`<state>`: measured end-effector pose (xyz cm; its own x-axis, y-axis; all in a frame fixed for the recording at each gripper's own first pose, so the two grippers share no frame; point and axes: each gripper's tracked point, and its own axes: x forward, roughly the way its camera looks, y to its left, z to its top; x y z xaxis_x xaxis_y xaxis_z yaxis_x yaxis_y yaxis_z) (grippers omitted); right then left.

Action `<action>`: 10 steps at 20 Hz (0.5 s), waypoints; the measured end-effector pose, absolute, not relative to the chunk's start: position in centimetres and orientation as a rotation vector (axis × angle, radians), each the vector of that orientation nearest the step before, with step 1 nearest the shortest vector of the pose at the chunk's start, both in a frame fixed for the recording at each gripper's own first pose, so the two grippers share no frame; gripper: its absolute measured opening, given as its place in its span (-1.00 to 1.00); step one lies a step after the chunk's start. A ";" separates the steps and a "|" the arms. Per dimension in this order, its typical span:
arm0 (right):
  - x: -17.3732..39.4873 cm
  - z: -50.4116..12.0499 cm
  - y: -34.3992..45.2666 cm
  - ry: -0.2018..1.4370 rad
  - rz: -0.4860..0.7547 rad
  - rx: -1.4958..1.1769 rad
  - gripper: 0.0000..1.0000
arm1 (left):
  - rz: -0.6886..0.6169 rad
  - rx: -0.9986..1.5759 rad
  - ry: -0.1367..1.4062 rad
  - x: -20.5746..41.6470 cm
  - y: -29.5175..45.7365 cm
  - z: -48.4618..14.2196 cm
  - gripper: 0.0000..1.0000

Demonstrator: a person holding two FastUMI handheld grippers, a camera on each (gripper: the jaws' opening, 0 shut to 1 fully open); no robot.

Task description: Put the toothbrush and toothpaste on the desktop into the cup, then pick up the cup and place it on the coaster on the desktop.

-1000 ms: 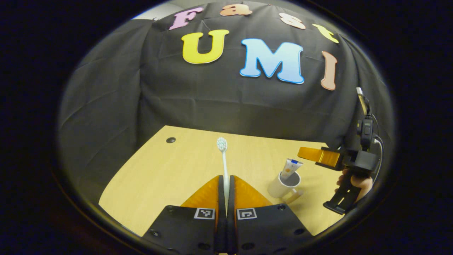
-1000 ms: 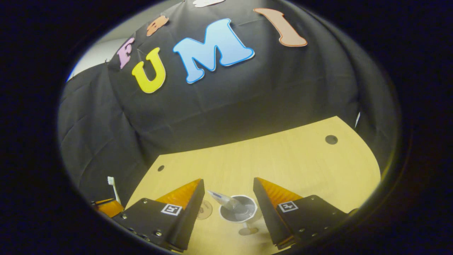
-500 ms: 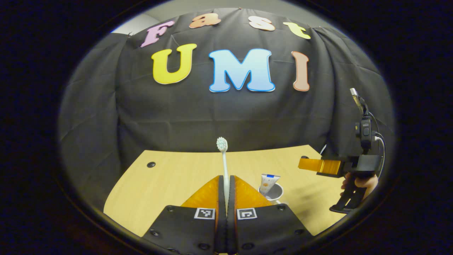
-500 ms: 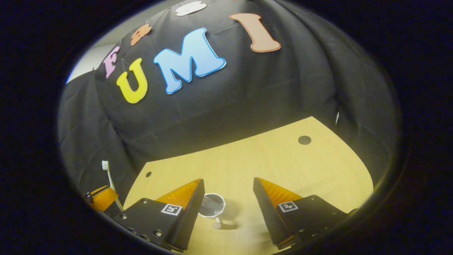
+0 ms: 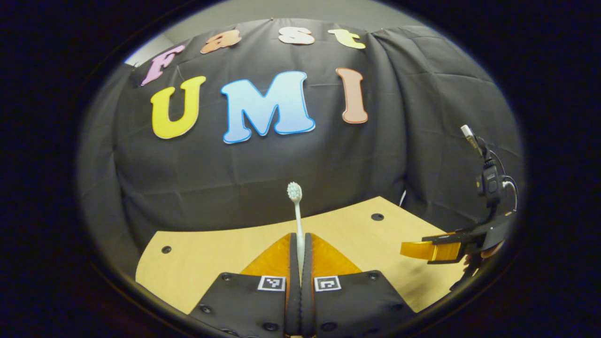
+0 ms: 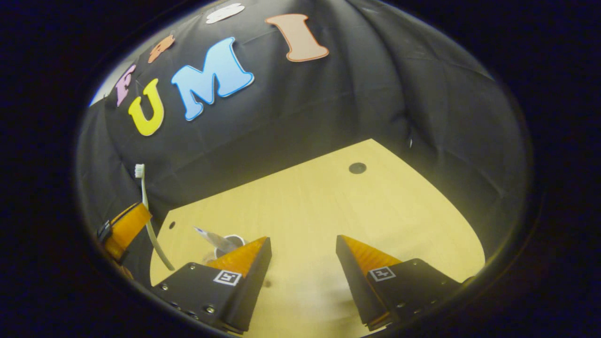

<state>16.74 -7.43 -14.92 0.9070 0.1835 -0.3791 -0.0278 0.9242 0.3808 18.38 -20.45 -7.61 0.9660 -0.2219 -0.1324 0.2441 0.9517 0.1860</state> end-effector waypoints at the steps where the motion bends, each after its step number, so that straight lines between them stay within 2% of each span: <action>1: 16.6 -15.3 -8.3 0.429 0.097 0.382 0.66 | -0.250 0.207 0.110 18.8 -21.2 -7.9 -0.84; 10: 16.1 -17.2 -11.8 0.460 0.031 0.396 0.66 | -0.324 0.247 0.077 22.0 -25.4 -10.5 -0.84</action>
